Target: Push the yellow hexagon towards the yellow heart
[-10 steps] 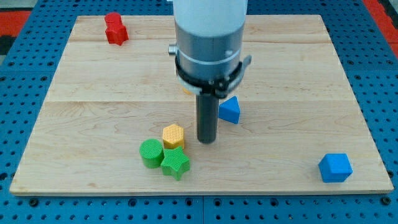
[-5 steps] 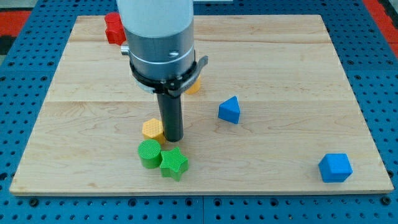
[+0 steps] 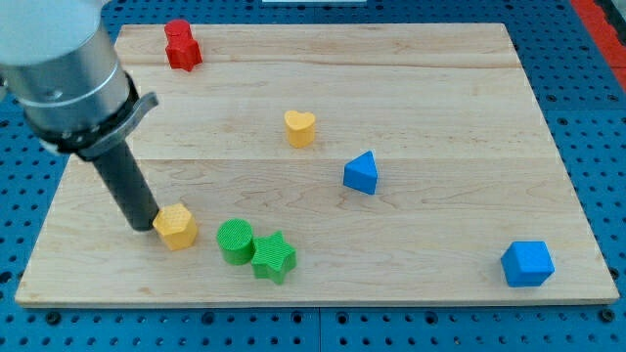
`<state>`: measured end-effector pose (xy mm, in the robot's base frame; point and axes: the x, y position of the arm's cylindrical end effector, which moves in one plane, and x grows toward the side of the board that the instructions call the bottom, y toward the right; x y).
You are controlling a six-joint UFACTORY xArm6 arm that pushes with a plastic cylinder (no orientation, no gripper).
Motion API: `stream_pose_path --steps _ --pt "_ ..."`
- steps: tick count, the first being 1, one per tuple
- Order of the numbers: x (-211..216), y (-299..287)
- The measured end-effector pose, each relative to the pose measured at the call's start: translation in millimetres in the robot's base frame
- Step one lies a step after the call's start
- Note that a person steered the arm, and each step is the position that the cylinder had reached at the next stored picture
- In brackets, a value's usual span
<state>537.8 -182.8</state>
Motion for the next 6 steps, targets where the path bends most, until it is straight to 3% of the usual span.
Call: stream_pose_path --steps 1,3,6 --pt "23 3" --pt "23 46" --pt "-39 61"
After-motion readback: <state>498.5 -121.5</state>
